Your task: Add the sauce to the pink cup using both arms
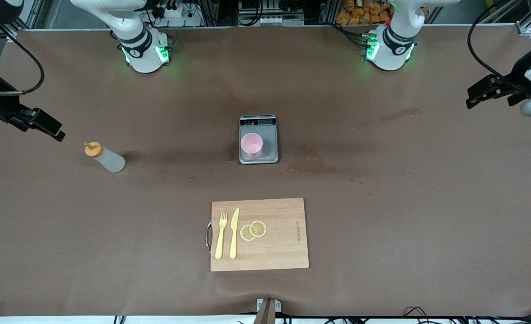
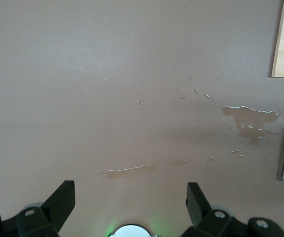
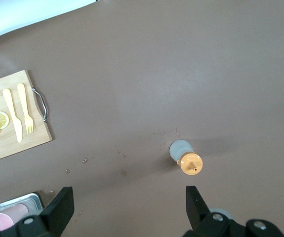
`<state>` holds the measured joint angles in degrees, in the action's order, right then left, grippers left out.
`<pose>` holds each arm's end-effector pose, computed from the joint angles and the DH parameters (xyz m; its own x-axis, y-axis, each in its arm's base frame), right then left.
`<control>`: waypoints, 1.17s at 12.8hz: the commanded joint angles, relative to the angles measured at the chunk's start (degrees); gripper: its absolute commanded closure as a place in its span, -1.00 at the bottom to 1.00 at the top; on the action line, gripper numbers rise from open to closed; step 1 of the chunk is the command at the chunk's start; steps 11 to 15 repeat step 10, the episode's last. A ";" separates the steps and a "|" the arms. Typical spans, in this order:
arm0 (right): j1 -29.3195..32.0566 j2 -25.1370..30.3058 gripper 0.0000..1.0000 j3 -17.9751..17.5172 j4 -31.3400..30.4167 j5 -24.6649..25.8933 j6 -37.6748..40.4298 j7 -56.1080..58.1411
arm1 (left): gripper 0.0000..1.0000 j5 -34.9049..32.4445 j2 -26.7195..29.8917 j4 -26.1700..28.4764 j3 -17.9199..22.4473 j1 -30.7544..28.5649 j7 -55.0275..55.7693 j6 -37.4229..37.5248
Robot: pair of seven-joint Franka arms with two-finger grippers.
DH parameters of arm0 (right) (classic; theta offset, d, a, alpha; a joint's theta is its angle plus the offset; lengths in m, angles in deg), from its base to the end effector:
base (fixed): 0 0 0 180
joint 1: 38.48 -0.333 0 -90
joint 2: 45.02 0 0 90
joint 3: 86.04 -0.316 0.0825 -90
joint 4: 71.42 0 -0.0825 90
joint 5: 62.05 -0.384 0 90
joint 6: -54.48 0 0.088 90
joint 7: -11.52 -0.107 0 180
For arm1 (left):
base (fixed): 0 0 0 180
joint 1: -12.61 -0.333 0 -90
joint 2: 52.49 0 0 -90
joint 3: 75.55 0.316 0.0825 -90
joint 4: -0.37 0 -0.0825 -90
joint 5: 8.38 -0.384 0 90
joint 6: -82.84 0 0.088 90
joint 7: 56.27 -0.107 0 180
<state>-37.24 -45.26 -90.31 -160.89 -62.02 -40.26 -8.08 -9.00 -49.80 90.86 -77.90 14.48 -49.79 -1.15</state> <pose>0.5637 0.0297 0.6342 0.9548 -0.2854 0.0827 -0.2839 -0.9584 -0.0292 0.5275 -0.0382 0.6371 0.9971 0.0409 -0.0646 0.0397 -0.9990 -0.0202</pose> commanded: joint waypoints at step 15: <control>-3.35 0.94 -1.00 0.23 0.35 5.15 1.32 10.68 | -1.00 -0.35 -1.10 -1.98 0.06 0.15 -0.76 0.05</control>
